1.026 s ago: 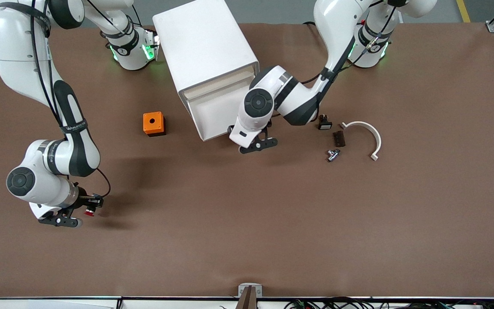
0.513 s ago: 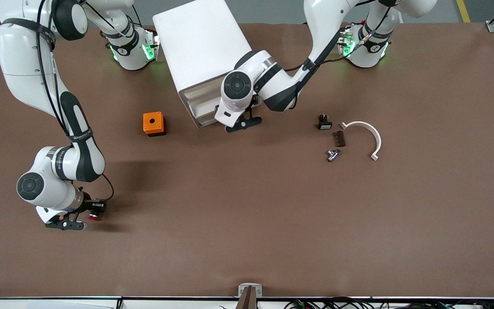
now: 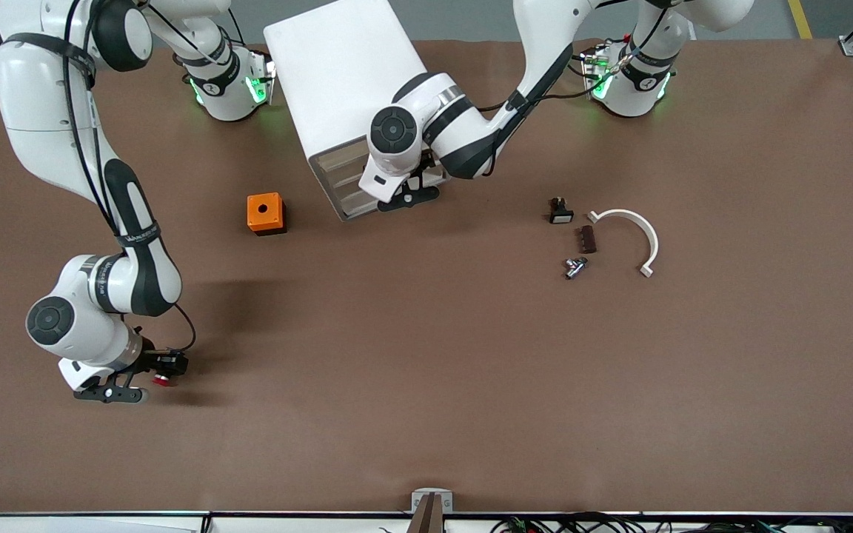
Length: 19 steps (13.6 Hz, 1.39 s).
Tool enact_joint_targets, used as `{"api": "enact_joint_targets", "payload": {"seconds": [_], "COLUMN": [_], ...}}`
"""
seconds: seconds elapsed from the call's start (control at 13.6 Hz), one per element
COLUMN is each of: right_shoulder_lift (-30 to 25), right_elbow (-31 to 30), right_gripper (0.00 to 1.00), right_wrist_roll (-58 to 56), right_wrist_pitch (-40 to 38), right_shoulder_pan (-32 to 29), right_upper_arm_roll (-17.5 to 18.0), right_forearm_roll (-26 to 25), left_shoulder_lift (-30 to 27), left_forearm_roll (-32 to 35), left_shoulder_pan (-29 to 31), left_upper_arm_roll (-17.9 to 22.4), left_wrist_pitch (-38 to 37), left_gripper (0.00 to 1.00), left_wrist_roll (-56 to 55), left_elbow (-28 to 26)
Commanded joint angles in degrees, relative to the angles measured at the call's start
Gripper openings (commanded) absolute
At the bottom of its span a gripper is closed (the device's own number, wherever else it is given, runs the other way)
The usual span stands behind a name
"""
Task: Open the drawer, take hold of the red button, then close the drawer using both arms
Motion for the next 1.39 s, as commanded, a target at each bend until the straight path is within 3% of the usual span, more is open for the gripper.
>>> {"api": "enact_joint_targets", "payload": {"seconds": [0.0,0.22,0.29,0.44,0.66,0.88,1.1,1.32], "right_shoulder_lift": [-1.6,-6.6,-9.2,-15.0,-21.4,-22.3,-22.3,-22.4], "right_elbow": [1.1,1.0,1.0,1.0,1.2,6.9,15.0,16.2], "right_gripper": [1.0,1.0,1.0,1.0,1.0,1.0,1.0,1.0], "right_wrist_roll": [-1.0,-0.4,-0.2,1.2,5.1,5.1,4.8,5.2], "right_wrist_pitch": [-3.0,-10.9,-15.0,-22.6,-29.7,-36.4,-45.6,-48.2], "right_shoulder_pan": [-0.8,-0.6,-0.6,-0.5,-0.4,-0.9,-1.1,-1.1], "right_upper_arm_roll": [0.8,0.8,0.8,0.8,0.9,0.8,0.7,0.8], "right_forearm_roll": [0.0,-0.4,-0.4,-0.4,-0.5,-0.5,-0.6,0.1], "left_shoulder_lift": [-0.2,-1.2,-2.1,-3.7,-6.0,-9.3,-13.0,-17.2], "left_forearm_roll": [1.2,2.2,5.3,11.6,13.2,13.3,14.5,15.3], "left_shoulder_pan": [0.6,4.6,6.3,9.7,16.5,23.1,30.0,35.7], "left_upper_arm_roll": [0.6,3.6,4.3,4.3,4.4,4.4,4.5,4.4], "left_wrist_pitch": [0.0,-0.5,-0.6,-0.7,-0.7,-0.7,-4.6,-9.9], "left_gripper": [1.0,1.0,1.0,1.0,1.0,1.0,1.0,1.0], "left_wrist_roll": [0.3,-0.1,-0.1,-0.1,0.0,1.3,11.1,21.6], "left_elbow": [0.3,1.9,2.1,2.2,2.5,2.5,2.5,2.5]}}
